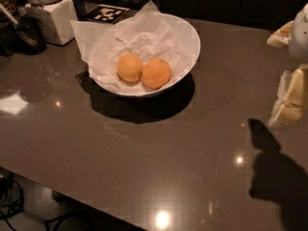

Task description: Pick orange from white bowl

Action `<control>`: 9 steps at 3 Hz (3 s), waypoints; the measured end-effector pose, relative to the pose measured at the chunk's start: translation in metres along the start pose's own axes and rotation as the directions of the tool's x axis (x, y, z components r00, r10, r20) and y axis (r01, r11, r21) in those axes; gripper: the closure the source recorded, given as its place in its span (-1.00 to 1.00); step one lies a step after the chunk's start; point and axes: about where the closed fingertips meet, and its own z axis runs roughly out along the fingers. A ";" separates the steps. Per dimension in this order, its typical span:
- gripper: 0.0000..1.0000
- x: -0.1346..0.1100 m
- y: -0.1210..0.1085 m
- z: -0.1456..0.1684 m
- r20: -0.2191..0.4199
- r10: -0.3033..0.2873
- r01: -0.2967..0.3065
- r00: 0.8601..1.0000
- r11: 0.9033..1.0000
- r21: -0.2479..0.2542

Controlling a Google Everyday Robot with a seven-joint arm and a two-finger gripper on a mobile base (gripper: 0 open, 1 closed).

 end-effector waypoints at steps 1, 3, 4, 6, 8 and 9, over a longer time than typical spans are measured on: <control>-1.00 0.000 0.000 0.000 0.000 0.000 0.000 1.000 1.000 0.000; -1.00 -0.063 -0.028 -0.012 -0.037 0.049 -0.051 0.998 0.998 -0.048; -1.00 -0.071 -0.035 -0.013 -0.012 0.045 -0.046 0.999 0.999 -0.018; -1.00 -0.107 -0.030 -0.010 0.015 0.027 -0.027 1.000 1.000 -0.011; -1.00 -0.186 -0.027 0.008 0.005 -0.011 0.011 1.000 1.000 -0.012; -1.00 -0.194 -0.045 0.022 0.026 0.058 -0.057 0.998 0.997 -0.057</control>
Offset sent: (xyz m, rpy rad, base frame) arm 0.0095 0.0275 0.0179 -0.0273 0.0790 -0.0417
